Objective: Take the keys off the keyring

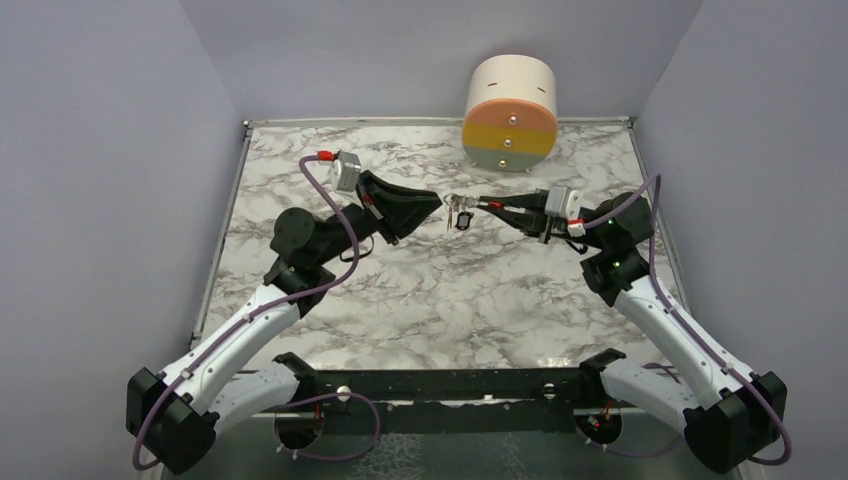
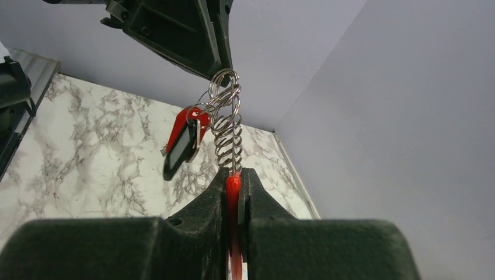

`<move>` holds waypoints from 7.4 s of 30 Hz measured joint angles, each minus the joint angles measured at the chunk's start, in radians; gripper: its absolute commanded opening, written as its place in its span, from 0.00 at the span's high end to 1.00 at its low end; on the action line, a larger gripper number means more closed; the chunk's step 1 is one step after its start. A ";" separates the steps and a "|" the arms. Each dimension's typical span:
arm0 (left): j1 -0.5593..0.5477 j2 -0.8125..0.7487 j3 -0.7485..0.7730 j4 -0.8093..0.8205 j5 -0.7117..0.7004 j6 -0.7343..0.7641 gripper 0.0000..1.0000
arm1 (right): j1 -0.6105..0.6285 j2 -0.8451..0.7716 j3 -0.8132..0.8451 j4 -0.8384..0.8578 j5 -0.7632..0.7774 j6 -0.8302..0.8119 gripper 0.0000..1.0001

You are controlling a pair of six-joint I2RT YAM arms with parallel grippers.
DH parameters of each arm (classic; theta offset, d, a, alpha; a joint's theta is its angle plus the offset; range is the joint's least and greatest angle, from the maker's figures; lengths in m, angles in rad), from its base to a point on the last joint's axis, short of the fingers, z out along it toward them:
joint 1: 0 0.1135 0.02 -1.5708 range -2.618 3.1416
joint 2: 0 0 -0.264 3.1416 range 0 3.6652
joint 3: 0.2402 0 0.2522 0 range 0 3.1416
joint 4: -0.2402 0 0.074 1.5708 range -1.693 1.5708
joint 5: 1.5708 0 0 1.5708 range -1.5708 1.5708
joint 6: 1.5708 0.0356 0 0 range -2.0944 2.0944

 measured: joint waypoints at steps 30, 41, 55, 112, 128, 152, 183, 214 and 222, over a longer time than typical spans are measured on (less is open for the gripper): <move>-0.059 -0.018 0.056 -0.119 -0.092 0.102 0.78 | 0.002 0.005 0.000 0.000 0.001 0.000 0.98; -0.069 -0.034 0.056 -0.123 -0.092 0.098 0.80 | 0.002 0.008 0.000 0.000 0.001 0.000 0.98; -0.074 -0.035 0.056 -0.125 -0.071 0.077 0.80 | 0.008 0.012 0.000 0.000 0.013 -0.001 0.98; -0.074 0.004 0.055 -0.125 -0.074 0.069 0.79 | 0.015 -0.003 0.000 0.000 0.019 -0.001 0.98; -0.074 0.019 0.056 -0.097 -0.073 0.050 0.80 | 0.021 -0.003 0.000 0.000 0.020 -0.001 0.98; -0.074 0.036 0.069 -0.061 -0.072 0.047 0.80 | 0.032 -0.003 0.000 0.000 0.019 -0.001 0.98; -0.074 -0.040 0.068 -0.159 -0.032 0.088 0.82 | 0.039 -0.003 0.000 0.000 0.027 -0.002 0.98; -0.076 -0.138 -0.019 -0.245 -0.259 0.348 0.87 | 0.039 -0.003 0.000 0.000 0.047 -0.008 0.98; -0.076 -0.198 -0.150 -0.169 -0.388 0.547 0.83 | 0.039 -0.003 0.000 0.002 0.018 0.018 0.98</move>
